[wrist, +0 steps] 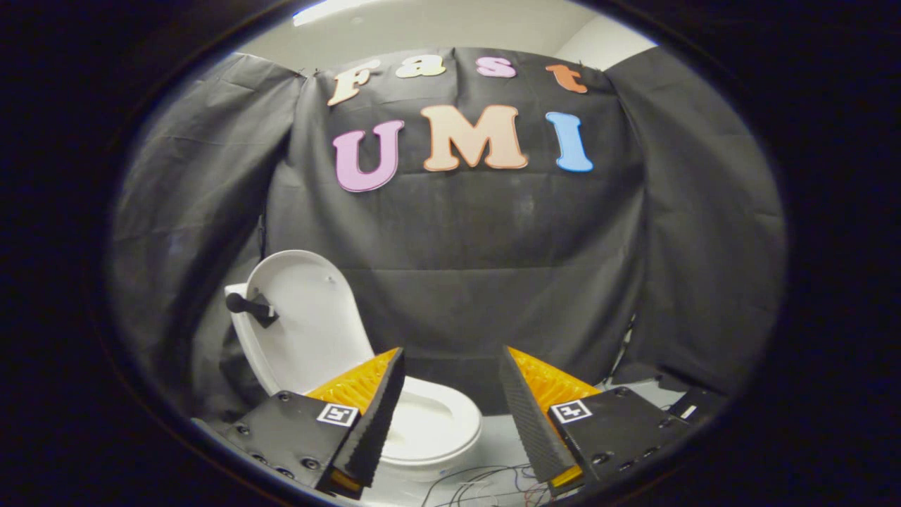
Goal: Open the toilet lid.
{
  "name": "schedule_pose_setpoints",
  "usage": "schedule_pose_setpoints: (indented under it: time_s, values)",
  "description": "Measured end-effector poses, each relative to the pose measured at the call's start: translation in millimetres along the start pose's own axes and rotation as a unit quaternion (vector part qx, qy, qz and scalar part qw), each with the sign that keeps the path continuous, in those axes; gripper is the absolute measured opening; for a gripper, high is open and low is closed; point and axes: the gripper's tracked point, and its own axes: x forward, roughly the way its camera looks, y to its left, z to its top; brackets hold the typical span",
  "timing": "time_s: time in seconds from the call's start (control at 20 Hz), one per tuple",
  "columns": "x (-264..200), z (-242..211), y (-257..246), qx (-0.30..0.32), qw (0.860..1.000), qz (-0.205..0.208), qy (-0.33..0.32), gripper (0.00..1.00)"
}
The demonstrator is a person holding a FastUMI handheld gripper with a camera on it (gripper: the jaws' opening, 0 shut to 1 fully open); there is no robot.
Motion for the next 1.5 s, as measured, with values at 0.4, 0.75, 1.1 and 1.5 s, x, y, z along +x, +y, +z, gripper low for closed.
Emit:
schedule_pose_setpoints:
  time_s: [0.4, 0.75, 1.1, 1.5]
  values:
    - [-29, -2, 1, 0.003, 1.000, 0.004, -0.009, 0.84]
    - [-50, 9, 0, 0.001, 0.999, 0.002, -0.043, 0.84]
    - [-50, 8, 2, -0.003, 0.999, 0.003, -0.034, 0.84]
    - [-51, 7, 2, -0.004, 0.999, 0.003, -0.033, 0.98]
